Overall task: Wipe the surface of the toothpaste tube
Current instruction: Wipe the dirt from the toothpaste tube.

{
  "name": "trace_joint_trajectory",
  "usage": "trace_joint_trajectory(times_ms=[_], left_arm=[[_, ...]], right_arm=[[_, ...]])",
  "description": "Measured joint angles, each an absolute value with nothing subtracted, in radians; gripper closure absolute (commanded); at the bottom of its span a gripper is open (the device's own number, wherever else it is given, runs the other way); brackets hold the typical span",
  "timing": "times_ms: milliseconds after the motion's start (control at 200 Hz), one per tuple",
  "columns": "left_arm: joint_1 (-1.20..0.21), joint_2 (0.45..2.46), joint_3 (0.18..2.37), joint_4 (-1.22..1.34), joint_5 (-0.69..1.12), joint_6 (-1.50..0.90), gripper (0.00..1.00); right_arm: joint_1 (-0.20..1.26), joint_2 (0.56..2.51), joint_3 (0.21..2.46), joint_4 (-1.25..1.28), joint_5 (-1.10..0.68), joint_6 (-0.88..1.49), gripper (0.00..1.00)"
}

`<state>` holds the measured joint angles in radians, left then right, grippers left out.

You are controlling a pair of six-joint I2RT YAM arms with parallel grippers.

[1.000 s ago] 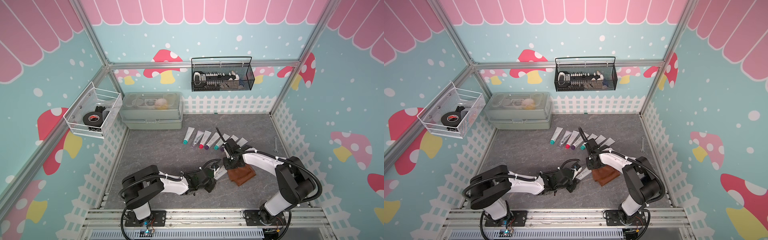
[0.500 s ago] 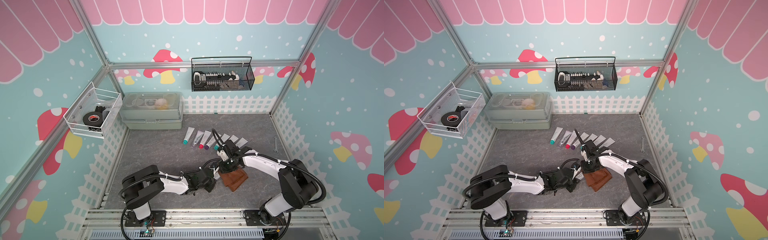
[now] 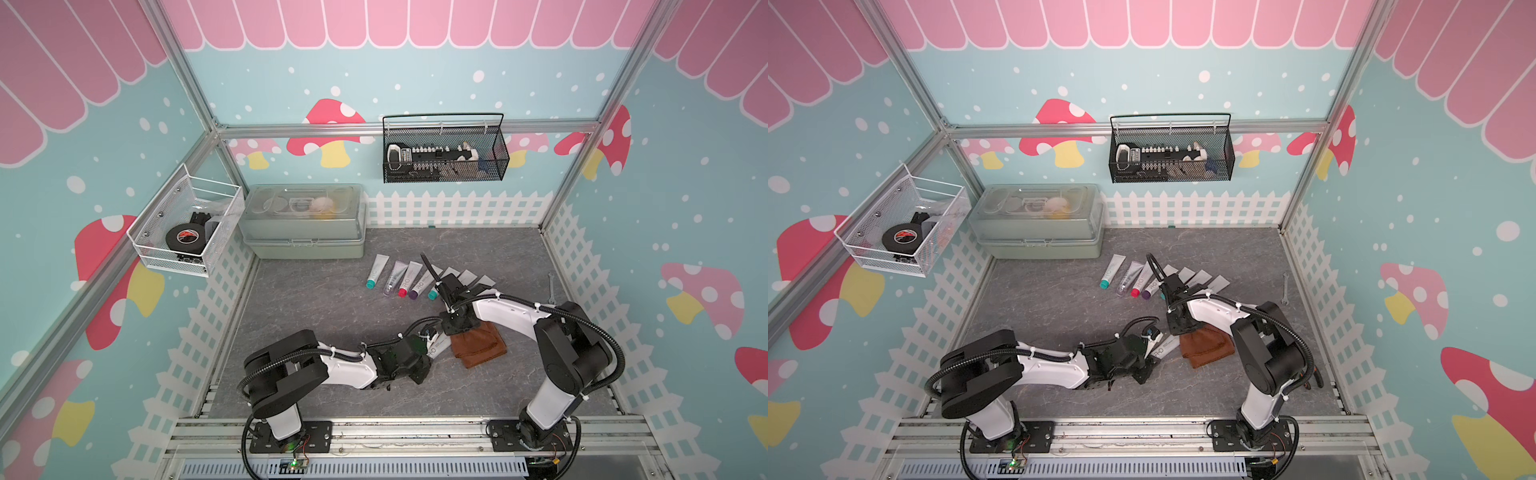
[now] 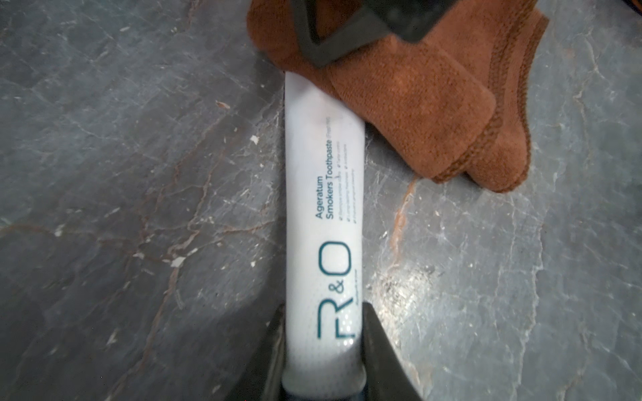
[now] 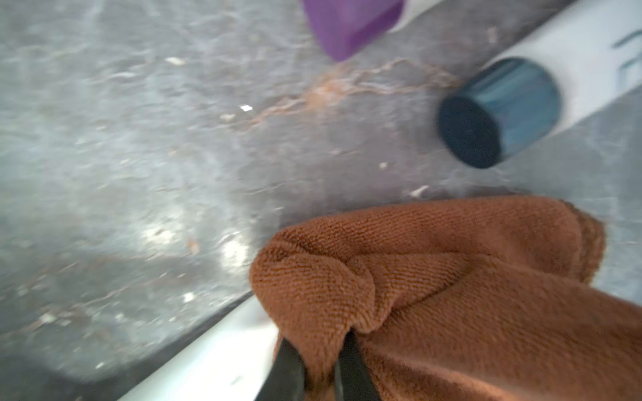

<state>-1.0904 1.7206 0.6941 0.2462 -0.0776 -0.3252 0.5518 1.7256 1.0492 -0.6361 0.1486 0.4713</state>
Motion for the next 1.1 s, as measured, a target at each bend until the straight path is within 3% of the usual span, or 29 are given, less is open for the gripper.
trace_joint_trajectory(times_ms=[165, 375, 575, 781, 1101], left_arm=[[-1.09, 1.721, 0.694, 0.246, -0.079, -0.325, 0.76], [-1.09, 1.721, 0.694, 0.247, -0.079, -0.325, 0.76], [-1.09, 1.721, 0.694, 0.247, -0.079, -0.325, 0.76], [-1.09, 1.721, 0.694, 0.247, -0.078, -0.326, 0.76], [-1.09, 1.721, 0.691, 0.254, -0.079, -0.326, 0.76]], right_arm=[[0.507, 1.664, 0.999, -0.628, 0.119, 0.463, 0.9], [0.488, 1.525, 0.967, -0.646, -0.071, 0.459, 0.89], [0.538, 1.571, 0.97, -0.6, -0.219, 0.461, 0.9], [0.553, 1.677, 1.021, -0.599, -0.186, 0.461, 0.9], [0.53, 1.723, 1.047, -0.58, 0.015, 0.462, 0.9]])
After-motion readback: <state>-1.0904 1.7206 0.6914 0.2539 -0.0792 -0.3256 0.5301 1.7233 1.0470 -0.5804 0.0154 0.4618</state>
